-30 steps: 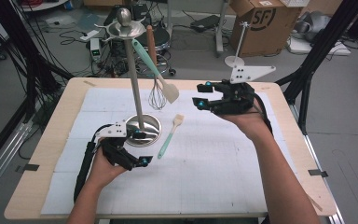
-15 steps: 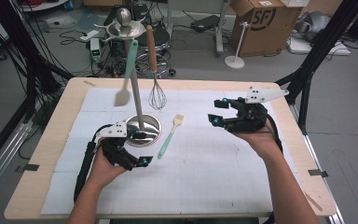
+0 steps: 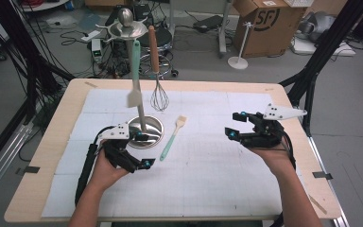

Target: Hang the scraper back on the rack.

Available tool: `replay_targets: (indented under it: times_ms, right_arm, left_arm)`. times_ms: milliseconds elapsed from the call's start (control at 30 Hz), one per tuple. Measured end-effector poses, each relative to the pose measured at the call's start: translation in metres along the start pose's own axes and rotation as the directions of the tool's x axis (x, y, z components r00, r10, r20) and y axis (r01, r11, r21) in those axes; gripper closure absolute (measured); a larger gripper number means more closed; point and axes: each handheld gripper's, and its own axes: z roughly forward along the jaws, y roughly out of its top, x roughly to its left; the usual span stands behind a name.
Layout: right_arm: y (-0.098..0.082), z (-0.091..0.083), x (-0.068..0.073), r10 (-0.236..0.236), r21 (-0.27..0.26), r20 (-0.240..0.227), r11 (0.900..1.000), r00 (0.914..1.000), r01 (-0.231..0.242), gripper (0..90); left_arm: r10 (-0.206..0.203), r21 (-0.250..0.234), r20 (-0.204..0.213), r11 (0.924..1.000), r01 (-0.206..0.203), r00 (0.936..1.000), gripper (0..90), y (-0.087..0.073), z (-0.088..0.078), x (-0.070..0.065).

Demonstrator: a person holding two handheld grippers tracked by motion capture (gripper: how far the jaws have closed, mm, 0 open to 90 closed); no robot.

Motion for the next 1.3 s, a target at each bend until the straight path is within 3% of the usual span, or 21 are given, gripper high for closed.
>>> replay_targets:
  times_ms: [467,1300]
  right_arm:
    - [-0.035,-0.013,0.002,0.040,0.009,0.042,0.999,0.9983,-0.040,28.3]
    - [-0.077,-0.015,0.009,0.067,0.063,0.078,0.995,0.9947,-0.072,24.3]
  left_arm:
    - [0.000,0.004,-0.003,1.0000,0.000,1.0000,4.5,-0.001,0.001,0.001]
    - [-0.007,0.001,-0.004,1.0000,0.007,1.0000,4.5,-0.001,0.001,0.002]
